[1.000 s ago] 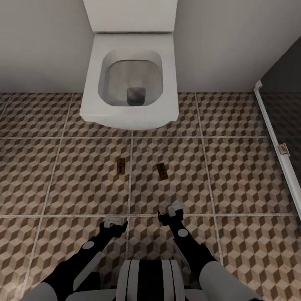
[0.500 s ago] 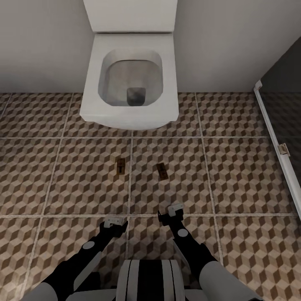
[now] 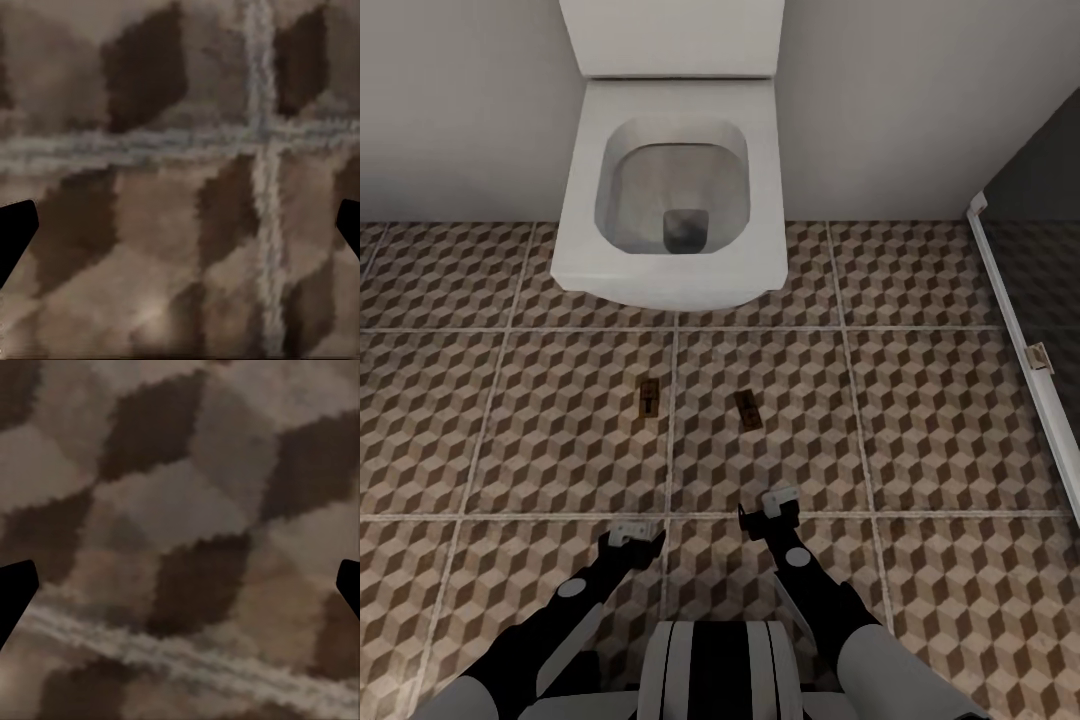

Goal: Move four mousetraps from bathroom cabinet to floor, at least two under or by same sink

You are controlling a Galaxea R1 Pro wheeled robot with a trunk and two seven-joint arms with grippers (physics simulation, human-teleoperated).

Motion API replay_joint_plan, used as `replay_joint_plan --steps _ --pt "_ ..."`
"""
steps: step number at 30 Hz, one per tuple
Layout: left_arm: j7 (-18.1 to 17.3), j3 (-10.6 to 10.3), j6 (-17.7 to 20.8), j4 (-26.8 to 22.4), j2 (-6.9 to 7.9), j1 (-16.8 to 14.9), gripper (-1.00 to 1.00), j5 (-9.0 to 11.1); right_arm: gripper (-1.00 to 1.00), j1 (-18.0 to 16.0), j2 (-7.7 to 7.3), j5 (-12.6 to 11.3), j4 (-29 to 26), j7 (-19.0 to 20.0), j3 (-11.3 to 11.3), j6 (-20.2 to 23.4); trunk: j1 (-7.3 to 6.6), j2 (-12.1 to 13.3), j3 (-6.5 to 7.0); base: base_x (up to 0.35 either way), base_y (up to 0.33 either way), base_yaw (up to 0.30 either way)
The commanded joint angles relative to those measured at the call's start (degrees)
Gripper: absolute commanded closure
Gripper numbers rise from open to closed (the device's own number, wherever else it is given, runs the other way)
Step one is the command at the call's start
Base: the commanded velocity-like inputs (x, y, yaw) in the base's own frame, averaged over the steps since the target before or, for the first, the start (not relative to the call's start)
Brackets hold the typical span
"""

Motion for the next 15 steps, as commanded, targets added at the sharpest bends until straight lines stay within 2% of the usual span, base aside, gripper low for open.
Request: replay_joint_plan --steps 1,15 --pt "0.5 -0.4 -0.1 0.2 0.09 -0.1 -1.0 0.6 -1.0 0.0 -0.04 0.6 0.1 -0.5 0.2 0.0 -0.01 0.0 -0.02 0.0 0.0 0.0" --pt "0.6 -0.4 -3.4 0.5 0.08 -0.1 -1.0 0.7 -1.0 0.0 -0.1 0.6 0.1 -0.5 0.2 0.0 -0.01 0.0 -0.02 0.0 0.0 0.0"
